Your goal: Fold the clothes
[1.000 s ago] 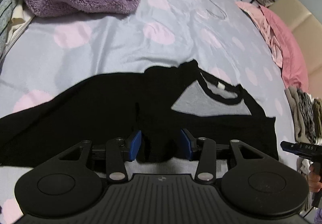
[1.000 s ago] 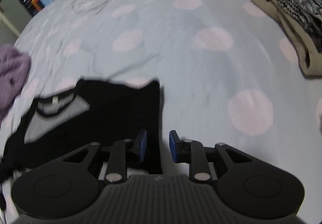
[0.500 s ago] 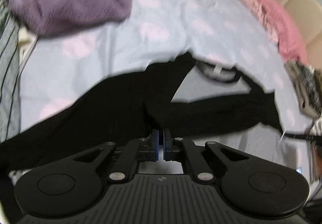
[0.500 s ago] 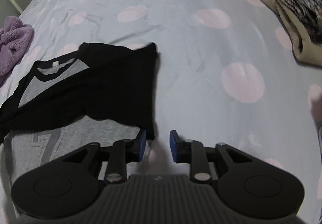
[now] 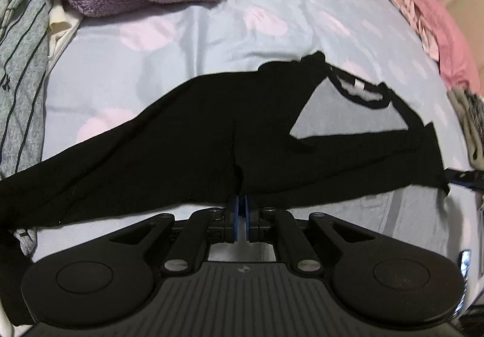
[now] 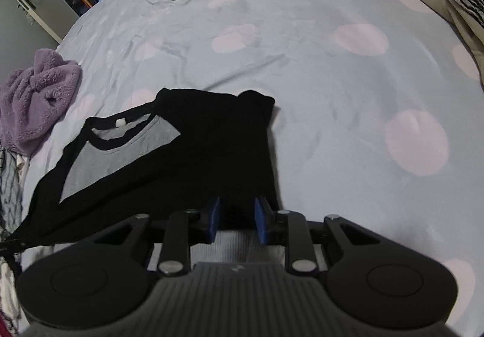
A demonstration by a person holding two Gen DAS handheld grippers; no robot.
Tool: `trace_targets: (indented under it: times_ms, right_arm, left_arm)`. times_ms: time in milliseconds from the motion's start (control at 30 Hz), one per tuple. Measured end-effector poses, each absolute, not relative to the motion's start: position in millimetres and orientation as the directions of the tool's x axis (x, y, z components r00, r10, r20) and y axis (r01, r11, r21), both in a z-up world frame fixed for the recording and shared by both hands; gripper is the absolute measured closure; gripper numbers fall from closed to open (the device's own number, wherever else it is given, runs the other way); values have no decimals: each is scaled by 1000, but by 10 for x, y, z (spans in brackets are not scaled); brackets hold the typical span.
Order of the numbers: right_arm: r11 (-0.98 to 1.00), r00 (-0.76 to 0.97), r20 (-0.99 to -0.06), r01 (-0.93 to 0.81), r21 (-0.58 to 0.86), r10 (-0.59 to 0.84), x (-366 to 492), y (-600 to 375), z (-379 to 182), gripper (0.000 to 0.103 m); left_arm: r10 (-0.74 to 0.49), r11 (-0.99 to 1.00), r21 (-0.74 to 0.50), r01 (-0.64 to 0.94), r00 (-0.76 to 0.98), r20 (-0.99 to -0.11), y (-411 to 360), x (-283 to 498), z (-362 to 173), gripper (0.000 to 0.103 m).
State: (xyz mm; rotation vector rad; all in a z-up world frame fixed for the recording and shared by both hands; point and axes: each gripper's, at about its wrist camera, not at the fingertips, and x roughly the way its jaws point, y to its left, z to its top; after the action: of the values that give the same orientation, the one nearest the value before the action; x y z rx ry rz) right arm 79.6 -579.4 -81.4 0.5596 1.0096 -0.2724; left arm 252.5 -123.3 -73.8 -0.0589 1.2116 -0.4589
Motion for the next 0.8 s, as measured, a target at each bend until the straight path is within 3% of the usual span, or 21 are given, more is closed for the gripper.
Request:
trace_targets:
  times_ms: [67, 100, 300, 433, 567, 667, 733, 800]
  right_arm:
    - [822, 465, -884, 483, 302, 52, 834, -5820, -966, 78]
    - [823, 459, -887, 486, 295, 47, 822, -5835, -1008, 84]
    - [822, 479, -876, 479, 309, 50, 775, -5890, -829, 78]
    - [811, 508, -861, 496, 309, 17, 847, -5972, -759, 76]
    - [763, 520, -854, 561, 322, -22, 974, -6208, -728, 72]
    - [730, 533, -846, 588, 347, -27, 1118, -6347, -708, 68]
    - [723, 538, -843, 591, 356, -25, 1242, -6385, -704, 67]
    - [724, 528, -849, 597, 345, -31, 1385, -6386, -720, 67]
  left_arm:
    - [-348, 915, -260, 307, 281, -894, -1217, 2535, -731, 95]
    - [-342, 918, -253, 306, 288, -894, -1196, 2545, -720, 87]
    - [-405, 906, -320, 278, 348, -845, -1110, 2721, -550, 68]
    - [-405, 900, -289, 325, 386, -828, -1316, 2819, -587, 65]
    - [-376, 899, -247, 360, 351, -857, -1522, 2912, -805, 65]
    - [-377, 891, -234, 390, 343, -860, -1584, 2903, -908, 78]
    - [-386, 887, -237, 396, 353, -852, -1584, 2890, -926, 96]
    - [-400, 885, -250, 392, 369, -839, -1571, 2888, -899, 99]
